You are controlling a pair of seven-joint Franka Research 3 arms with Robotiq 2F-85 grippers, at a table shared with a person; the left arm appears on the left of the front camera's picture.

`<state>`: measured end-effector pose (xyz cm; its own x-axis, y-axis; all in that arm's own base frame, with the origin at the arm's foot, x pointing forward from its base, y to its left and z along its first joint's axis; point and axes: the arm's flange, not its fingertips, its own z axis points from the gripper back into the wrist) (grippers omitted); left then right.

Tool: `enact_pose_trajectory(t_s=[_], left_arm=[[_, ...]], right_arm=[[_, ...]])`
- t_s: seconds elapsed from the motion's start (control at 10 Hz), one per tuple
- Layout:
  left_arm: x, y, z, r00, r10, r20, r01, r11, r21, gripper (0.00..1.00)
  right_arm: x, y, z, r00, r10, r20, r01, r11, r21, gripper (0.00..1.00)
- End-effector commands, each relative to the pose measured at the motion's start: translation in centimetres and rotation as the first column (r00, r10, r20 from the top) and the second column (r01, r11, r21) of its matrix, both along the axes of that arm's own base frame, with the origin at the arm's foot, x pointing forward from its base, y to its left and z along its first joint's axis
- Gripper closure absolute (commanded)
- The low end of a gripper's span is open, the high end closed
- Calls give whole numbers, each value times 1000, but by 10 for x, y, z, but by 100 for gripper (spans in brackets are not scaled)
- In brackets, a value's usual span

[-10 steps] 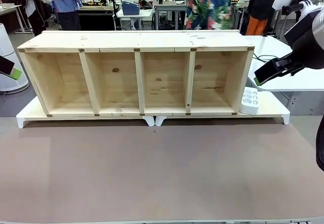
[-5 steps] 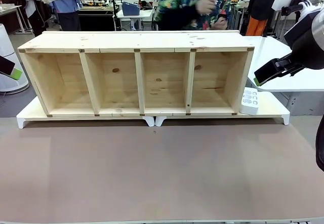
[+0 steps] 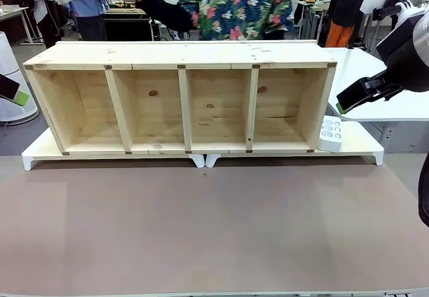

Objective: Perform cable management.
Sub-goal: When the cord part of the Power Cable appears at the lower middle area of the table and stops, grasp the cord part of the Power Cable.

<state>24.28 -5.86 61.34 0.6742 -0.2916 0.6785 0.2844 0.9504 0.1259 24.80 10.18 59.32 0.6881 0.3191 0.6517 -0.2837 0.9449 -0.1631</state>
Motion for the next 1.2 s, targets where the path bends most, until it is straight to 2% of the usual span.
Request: enact_pose_trajectory(t_s=[0.0,1.1], left_arm=[[1,0,1,1000,2,6,-2,1000,-5,0],[1,0,1,1000,2,6,-2,1000,-5,0]], right_arm=[[0,0,0,1000,-1,0,1,1000,1,0],[0,0,0,1000,-1,0,1,1000,1,0]])
